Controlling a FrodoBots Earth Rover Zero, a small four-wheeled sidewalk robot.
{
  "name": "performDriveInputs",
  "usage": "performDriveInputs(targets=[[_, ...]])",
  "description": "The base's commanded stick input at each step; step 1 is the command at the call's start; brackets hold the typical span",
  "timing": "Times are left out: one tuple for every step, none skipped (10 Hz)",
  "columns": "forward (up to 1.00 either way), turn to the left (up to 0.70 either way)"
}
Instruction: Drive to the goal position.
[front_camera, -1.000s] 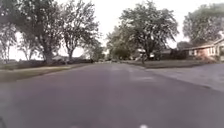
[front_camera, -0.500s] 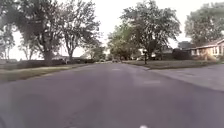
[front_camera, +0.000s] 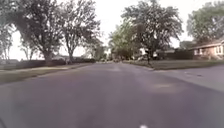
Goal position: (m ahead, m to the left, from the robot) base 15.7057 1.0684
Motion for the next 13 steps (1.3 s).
performDriveInputs(targets=[[1.00, 0.00], [1.00, 0.00], [1.00, 0.00], [1.00, 0.00], [1.00, 0.00], [1.00, 0.00], [1.00, 0.00], [1.00, 0.00], [1.00, 0.00], [1.00, 0.00], [1.00, 0.00], [1.00, 0.00], [1.00, 0.00]])
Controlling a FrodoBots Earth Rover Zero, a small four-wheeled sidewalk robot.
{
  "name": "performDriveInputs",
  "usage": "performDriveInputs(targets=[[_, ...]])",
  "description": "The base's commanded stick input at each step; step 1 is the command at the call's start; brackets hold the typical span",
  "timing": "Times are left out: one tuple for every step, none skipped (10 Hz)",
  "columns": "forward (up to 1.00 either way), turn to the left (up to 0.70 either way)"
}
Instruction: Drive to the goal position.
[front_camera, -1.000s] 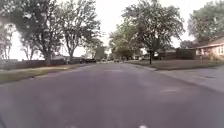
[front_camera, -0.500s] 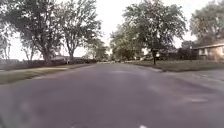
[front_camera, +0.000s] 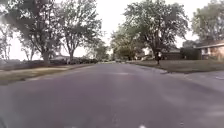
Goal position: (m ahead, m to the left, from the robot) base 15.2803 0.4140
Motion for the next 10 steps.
performDriveInputs(targets=[[1.00, 0.00], [1.00, 0.00], [1.00, 0.00], [1.00, 0.00], [1.00, 0.00], [1.00, 0.00], [1.00, 0.00], [1.00, 0.00], [1.00, 0.00], [1.00, 0.00]])
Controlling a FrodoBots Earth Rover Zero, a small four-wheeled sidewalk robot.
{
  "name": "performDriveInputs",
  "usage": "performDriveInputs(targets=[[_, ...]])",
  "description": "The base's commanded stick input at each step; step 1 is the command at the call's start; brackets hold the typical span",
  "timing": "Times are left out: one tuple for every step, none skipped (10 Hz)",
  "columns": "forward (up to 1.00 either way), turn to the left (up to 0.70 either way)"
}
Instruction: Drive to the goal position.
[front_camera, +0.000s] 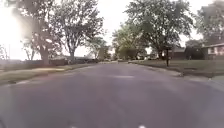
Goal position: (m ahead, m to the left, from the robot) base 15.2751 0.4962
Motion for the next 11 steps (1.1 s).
performDriveInputs(targets=[[1.00, 0.00], [1.00, 0.00], [1.00, 0.00], [1.00, 0.00], [1.00, 0.00], [1.00, 0.00], [1.00, 0.00], [1.00, -0.04], [1.00, -0.22], [1.00, -0.38], [1.00, -0.39]])
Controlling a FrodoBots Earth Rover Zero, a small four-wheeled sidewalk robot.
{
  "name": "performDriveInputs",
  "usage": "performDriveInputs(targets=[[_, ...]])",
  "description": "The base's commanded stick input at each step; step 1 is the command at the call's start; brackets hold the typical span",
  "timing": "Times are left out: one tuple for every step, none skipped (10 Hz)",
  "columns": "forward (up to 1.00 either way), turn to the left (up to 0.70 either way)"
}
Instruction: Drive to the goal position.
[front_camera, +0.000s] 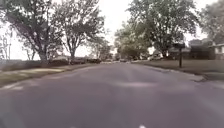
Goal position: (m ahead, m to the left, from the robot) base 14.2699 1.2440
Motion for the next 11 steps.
performDriveInputs(targets=[[1.00, -0.39], [1.00, -0.39], [1.00, -0.39], [1.00, -0.39], [1.00, -0.17], [1.00, 0.00], [1.00, 0.00], [1.00, 0.00], [1.00, 0.00], [1.00, 0.00], [1.00, 0.00]])
